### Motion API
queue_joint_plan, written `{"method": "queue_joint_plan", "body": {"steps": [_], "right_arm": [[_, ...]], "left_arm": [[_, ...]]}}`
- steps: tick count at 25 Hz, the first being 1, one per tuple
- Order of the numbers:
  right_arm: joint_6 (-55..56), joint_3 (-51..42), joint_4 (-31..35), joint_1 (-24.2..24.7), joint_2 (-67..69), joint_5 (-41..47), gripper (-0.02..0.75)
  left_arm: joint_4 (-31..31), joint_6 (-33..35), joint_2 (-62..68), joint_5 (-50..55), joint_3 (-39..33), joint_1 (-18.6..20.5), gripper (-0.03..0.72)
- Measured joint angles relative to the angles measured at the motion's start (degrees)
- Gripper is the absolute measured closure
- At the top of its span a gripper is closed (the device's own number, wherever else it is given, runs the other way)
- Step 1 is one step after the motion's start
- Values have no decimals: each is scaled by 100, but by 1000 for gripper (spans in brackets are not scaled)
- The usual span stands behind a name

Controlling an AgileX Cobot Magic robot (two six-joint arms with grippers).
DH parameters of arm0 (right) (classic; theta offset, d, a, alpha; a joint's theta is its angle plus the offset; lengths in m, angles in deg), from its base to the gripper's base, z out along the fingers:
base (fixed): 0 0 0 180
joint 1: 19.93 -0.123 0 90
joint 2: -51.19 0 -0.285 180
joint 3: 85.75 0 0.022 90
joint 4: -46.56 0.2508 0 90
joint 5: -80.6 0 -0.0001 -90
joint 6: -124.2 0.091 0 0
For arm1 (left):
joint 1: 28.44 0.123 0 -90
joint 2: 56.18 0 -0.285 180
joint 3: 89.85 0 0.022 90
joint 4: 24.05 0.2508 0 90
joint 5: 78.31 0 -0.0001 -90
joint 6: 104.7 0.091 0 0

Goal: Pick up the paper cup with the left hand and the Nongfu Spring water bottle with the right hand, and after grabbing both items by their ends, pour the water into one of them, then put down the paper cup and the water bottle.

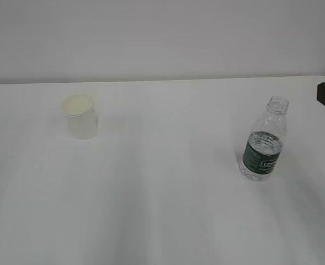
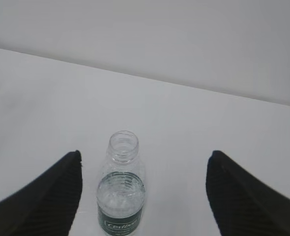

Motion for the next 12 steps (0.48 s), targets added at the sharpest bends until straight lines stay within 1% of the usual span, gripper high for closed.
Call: {"method": "queue_joint_plan", "body": {"steps": [5,8,10,12], "right_arm": [[10,-146,50,0,264,-420,150],[38,-280,119,0,301,-496,150],[88,-340,132,0,301,-642,150],[100,-396,137,0,301,-741,150]], "left_arm": [[0,0,460,-324,0,0,183],[28,0,668,-974,-254,0,183],[-93,0,812,-1546,-507,-22,183],[-194,0,949,-2018,-724,-128,184]]}}
